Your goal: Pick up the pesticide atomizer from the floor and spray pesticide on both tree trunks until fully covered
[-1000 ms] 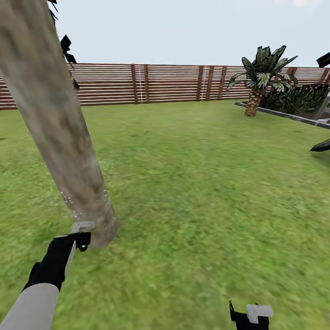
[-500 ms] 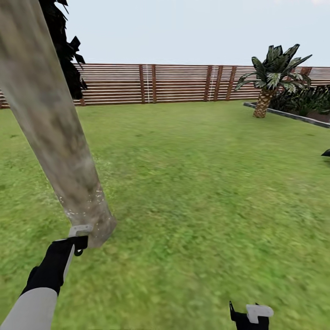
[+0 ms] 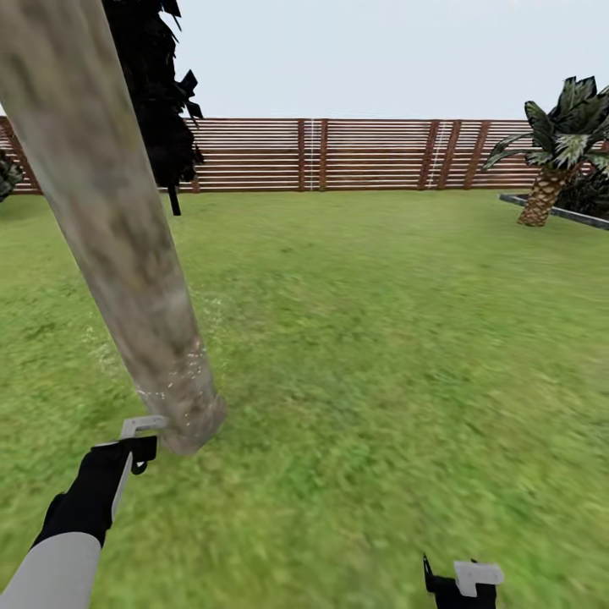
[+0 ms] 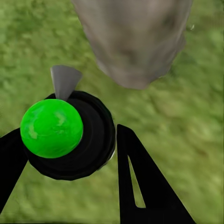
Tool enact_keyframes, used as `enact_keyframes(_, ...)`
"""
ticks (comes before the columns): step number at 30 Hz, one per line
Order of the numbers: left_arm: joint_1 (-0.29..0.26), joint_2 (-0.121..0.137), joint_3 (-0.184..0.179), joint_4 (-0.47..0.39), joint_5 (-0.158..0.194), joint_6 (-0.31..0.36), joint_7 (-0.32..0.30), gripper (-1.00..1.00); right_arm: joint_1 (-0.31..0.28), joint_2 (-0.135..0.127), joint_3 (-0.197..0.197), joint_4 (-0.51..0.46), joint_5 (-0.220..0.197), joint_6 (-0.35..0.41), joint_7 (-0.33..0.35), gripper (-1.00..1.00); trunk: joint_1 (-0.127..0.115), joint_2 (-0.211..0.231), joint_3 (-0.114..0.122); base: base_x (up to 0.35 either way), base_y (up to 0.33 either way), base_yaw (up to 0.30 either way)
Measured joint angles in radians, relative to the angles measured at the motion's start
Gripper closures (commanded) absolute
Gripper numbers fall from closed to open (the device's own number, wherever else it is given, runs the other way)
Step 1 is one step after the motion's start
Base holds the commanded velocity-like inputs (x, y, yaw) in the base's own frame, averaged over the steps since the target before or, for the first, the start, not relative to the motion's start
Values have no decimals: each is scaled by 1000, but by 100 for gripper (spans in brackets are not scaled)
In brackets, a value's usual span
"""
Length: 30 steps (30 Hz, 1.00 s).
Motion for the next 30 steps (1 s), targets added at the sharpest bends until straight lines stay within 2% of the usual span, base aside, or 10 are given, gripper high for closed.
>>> enact_keyframes(5,0,-9,0,-1,2,-1,-2,100,0,0,0,0,0,0,0,-100,0,0,0,228,-202,244)
enact_keyframes(16,0,-13,0,-4,3,-1,-2,100,0,0,0,0,0,0,1,-100,0,0,0,35,-263,22)
enact_keyframes(24,1,-13,2,-4,6,-2,-2,100,0,2,0,0,0,0,1,-100,0,0,0,150,-244,261)
enact_keyframes(30,1,-6,9,-6,7,-2,-4,100,0,2,0,1,0,0,0,-100,0,0,0,95,-39,278)
